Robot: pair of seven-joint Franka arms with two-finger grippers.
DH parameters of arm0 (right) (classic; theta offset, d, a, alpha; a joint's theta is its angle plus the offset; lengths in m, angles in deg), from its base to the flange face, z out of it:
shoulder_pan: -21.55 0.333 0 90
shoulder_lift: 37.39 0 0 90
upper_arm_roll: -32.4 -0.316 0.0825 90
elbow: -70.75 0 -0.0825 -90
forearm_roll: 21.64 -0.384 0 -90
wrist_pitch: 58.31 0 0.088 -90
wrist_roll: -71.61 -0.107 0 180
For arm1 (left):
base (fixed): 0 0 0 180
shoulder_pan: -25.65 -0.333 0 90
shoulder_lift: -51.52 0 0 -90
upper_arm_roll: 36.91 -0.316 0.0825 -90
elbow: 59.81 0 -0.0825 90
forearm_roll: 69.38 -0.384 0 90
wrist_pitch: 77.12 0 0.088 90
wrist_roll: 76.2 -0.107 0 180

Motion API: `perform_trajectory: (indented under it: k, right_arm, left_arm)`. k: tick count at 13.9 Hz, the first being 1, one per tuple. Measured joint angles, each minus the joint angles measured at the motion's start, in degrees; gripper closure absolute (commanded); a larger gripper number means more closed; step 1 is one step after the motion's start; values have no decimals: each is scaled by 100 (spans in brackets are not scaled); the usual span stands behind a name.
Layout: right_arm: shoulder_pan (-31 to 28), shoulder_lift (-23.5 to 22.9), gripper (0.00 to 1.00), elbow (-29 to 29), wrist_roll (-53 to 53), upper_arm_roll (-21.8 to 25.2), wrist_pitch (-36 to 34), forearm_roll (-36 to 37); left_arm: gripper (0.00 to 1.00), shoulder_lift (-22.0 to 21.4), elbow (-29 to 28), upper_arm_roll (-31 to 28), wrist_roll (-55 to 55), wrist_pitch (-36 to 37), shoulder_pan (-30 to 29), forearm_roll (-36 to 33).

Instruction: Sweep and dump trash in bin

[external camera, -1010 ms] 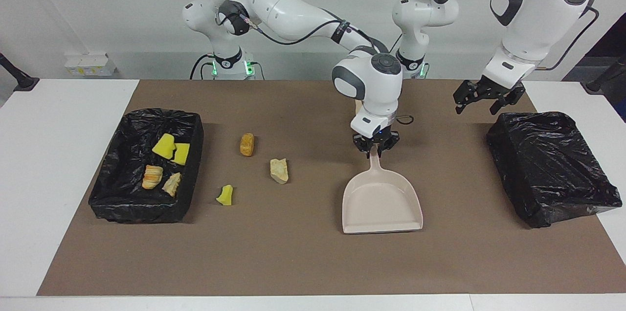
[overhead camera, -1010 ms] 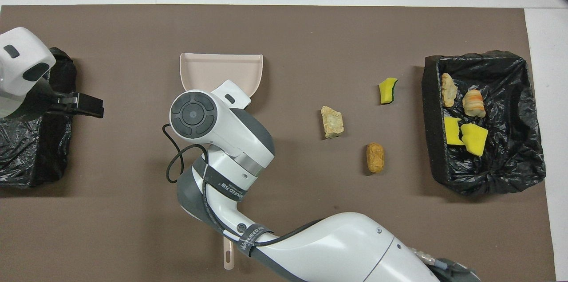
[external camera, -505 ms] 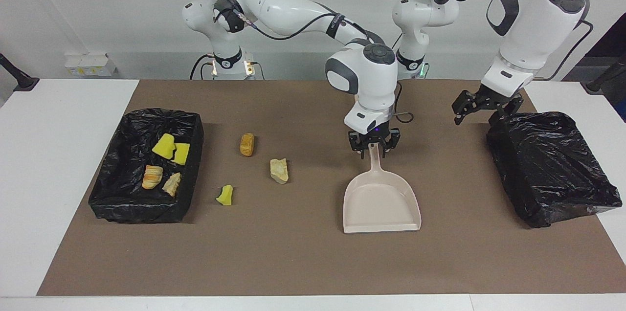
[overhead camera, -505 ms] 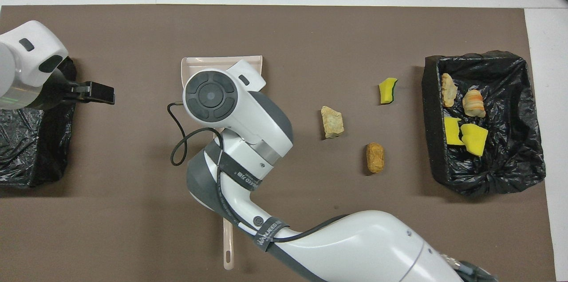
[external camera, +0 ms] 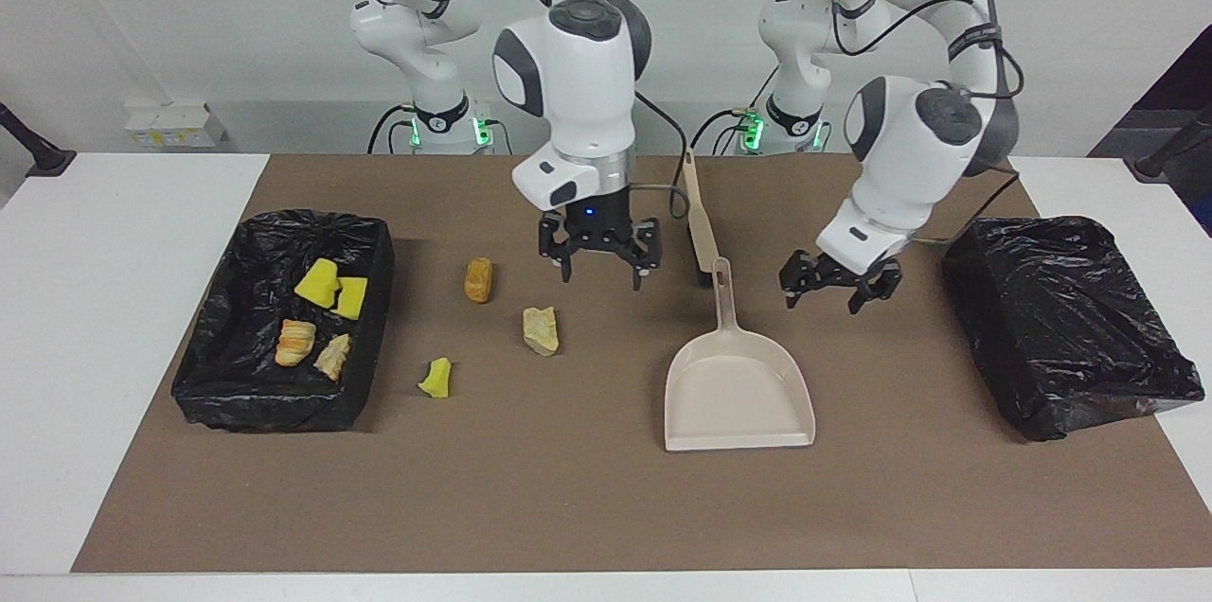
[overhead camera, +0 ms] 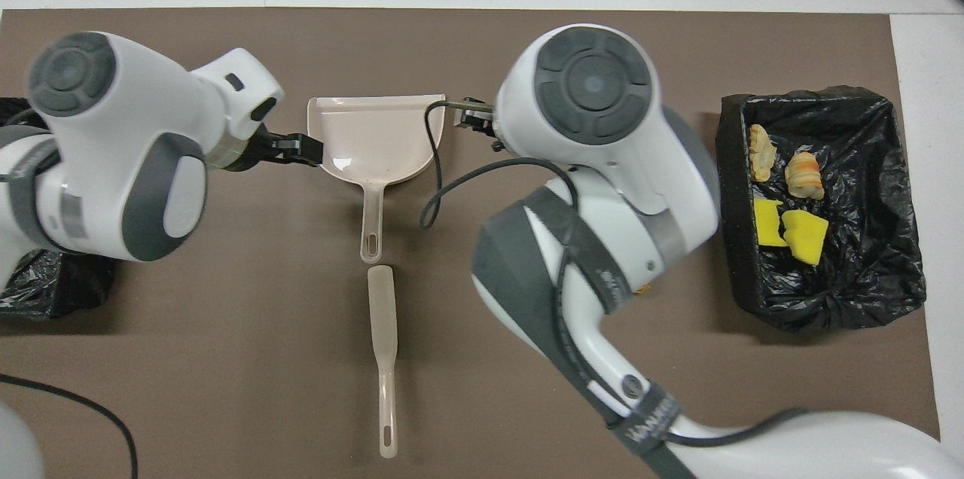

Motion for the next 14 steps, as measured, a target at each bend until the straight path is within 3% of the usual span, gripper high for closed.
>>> perform_trajectory:
  k: [3,5,6,10,11,13,14]
  right_arm:
    - [-633,924,0,974,762,5,-174,-498]
    - [-936,1373,0,1337,1175,9,-512,-620]
    - [-1021,1568,0,1523,1297,9,-615,-653]
    - [-1182,1899,0,2056,1669,9,-644,-660]
    - [-1258,1898,0,2084,1824,12,-641,-660]
    - [-1331,1898,0,2120,1973,13,-641,-663]
    - [-1315,1899,0,2137,1988,0,-641,-670]
  left_arm:
    - [0,51,-757,3,526,-784,624,-1]
    - [19,3,-1156,1,649,-1060,783,-1]
    - [22,-40,-1280,3,733,-1109,806,-1]
    - [28,-201,-1387,-8,917,-1114,827,-1]
    - [47,-217,-1388,-10,929,-1114,827,-1]
    - [97,-242,-1388,-11,1044,-1114,828,-1]
    - [100,-247,-1388,-11,1119,-1114,828,-1]
